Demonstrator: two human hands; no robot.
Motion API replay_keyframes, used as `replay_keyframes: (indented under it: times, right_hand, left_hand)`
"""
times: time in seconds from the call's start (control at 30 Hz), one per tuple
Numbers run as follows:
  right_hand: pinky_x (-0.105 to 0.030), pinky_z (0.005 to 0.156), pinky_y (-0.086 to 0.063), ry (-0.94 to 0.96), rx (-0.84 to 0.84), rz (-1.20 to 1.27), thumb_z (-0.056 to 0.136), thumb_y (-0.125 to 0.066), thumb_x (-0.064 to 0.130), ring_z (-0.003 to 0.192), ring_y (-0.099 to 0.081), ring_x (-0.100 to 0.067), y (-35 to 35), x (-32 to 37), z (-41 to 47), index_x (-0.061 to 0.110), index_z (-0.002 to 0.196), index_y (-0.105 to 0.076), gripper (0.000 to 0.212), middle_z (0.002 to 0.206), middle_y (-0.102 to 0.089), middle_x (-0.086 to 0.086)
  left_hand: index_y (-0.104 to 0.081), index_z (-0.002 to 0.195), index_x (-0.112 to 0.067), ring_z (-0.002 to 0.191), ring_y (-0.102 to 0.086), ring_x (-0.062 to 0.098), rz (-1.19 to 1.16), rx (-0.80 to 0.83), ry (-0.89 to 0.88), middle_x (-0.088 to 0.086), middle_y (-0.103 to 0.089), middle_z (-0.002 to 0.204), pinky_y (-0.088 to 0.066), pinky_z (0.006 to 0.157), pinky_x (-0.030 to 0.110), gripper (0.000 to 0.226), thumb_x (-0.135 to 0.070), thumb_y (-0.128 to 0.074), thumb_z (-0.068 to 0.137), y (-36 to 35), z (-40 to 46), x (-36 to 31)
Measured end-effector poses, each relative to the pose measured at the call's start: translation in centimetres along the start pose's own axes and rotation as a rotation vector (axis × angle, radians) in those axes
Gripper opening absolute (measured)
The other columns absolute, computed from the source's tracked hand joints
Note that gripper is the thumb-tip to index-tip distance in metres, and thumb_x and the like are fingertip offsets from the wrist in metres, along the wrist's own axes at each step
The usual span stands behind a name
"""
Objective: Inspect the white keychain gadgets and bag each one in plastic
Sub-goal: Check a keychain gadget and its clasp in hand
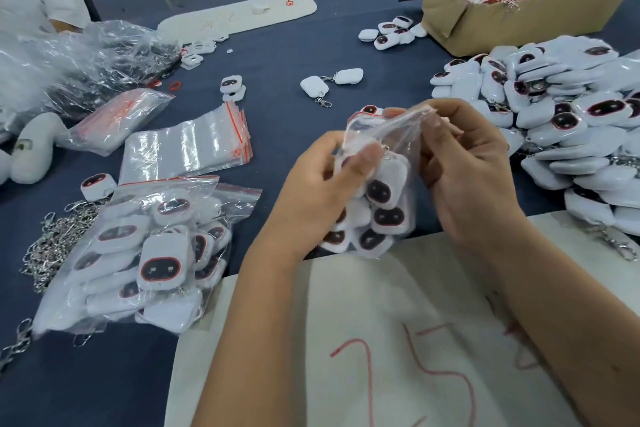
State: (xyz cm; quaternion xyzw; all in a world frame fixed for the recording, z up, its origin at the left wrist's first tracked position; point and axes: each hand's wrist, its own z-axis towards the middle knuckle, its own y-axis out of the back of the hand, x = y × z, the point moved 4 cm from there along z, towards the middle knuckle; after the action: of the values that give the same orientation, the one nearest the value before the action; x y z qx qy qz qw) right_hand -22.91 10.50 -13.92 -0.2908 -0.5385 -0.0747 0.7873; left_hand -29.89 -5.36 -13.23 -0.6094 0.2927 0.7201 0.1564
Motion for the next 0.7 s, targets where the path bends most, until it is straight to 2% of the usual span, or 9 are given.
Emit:
replay_keyframes:
  times: [0.1,0.23,0.27,0.33,0.43,0.5,0.57,0.63,0.7]
  right_hand:
    - [-0.042,0.081,-0.062,0.003,-0.013,0.057,0.106,-0.054,0.011,0.102,-0.076,-0.036,0.0,0.6,-0.3,0.01,0.099,-0.067,0.015,0.114,-0.077,-0.018]
    - [-0.055,0.091,-0.061,0.023,0.015,0.086,0.101,-0.06,0.013,0.108,-0.072,-0.039,0.0,1.9,-0.2,0.015,0.103,-0.072,0.012,0.119,-0.074,-0.021]
    - [-0.058,0.092,-0.06,0.027,0.035,0.079,0.098,-0.064,0.017,0.107,-0.071,-0.039,0.0,2.2,-0.1,0.017,0.108,-0.073,0.013,0.119,-0.073,-0.023]
    - [-0.057,0.089,-0.061,0.017,0.063,0.026,0.093,-0.071,0.028,0.101,-0.072,-0.036,0.2,2.4,-0.1,0.021,0.122,-0.069,0.03,0.112,-0.073,-0.022]
    - [-0.067,0.094,-0.056,-0.139,0.091,-0.132,0.091,-0.069,0.047,0.107,-0.073,-0.044,0.4,0.7,-0.5,0.014,0.125,-0.067,0.048,0.114,-0.076,-0.02]
    - [-0.07,0.099,-0.052,-0.254,0.139,-0.199,0.094,-0.064,0.051,0.11,-0.072,-0.044,0.3,-0.6,-0.8,0.009,0.12,-0.071,0.049,0.115,-0.077,-0.017]
    - [-0.062,0.099,-0.055,-0.245,0.183,-0.251,0.095,-0.069,0.045,0.107,-0.073,-0.039,0.3,-0.8,-0.8,0.015,0.115,-0.074,0.036,0.112,-0.078,-0.012]
    - [-0.046,0.083,-0.062,-0.211,0.222,-0.185,0.091,-0.073,0.032,0.093,-0.077,-0.031,0.1,-0.3,-0.7,0.019,0.108,-0.076,0.022,0.104,-0.079,-0.01]
    - [-0.034,0.069,-0.061,-0.191,0.241,-0.054,0.09,-0.075,0.024,0.081,-0.076,-0.023,0.2,0.2,-0.8,0.016,0.101,-0.077,0.014,0.094,-0.078,-0.009]
  left_hand:
    - [-0.066,0.104,-0.007,0.067,-0.069,0.012,-0.137,0.04,-0.029,-0.002,-0.074,0.076,-0.054,0.06,0.025,0.033,-0.035,-0.073,0.089,-0.5,-0.1,-0.3]
    - [-0.065,0.093,0.0,0.061,-0.062,0.012,-0.368,0.046,-0.067,-0.001,-0.067,0.071,-0.053,0.054,0.025,0.032,-0.032,-0.066,0.097,-0.4,-0.2,-0.7]
    - [-0.07,0.089,-0.006,0.061,-0.06,0.01,-0.386,0.025,-0.075,-0.004,-0.066,0.07,-0.051,0.054,0.025,0.029,-0.033,-0.064,0.096,-0.3,-0.1,-0.7]
    - [-0.076,0.077,-0.023,0.061,-0.057,0.007,-0.382,-0.059,-0.064,-0.007,-0.066,0.069,-0.048,0.055,0.025,0.027,-0.033,-0.06,0.096,-0.2,0.1,-0.7]
    - [-0.076,0.07,-0.016,0.068,-0.064,0.016,-0.241,-0.281,0.014,0.006,-0.073,0.075,-0.053,0.065,0.03,0.038,-0.029,-0.057,0.1,-0.2,0.4,-0.1]
    - [-0.078,0.075,-0.01,0.079,-0.072,0.026,-0.144,-0.391,0.142,0.013,-0.078,0.082,-0.059,0.077,0.039,0.043,-0.028,-0.053,0.104,-0.1,0.4,0.6]
    - [-0.079,0.075,-0.009,0.078,-0.071,0.029,-0.227,-0.398,0.259,0.015,-0.077,0.083,-0.06,0.079,0.044,0.046,-0.028,-0.051,0.106,0.2,0.3,1.2]
    - [-0.074,0.067,-0.014,0.07,-0.06,0.024,-0.408,-0.298,0.308,0.007,-0.07,0.073,-0.053,0.065,0.034,0.047,-0.03,-0.052,0.104,0.2,0.2,1.1]
    - [-0.069,0.064,-0.02,0.064,-0.051,0.019,-0.544,-0.209,0.344,0.0,-0.057,0.069,-0.045,0.056,0.028,0.034,-0.03,-0.059,0.094,-0.1,0.2,0.9]
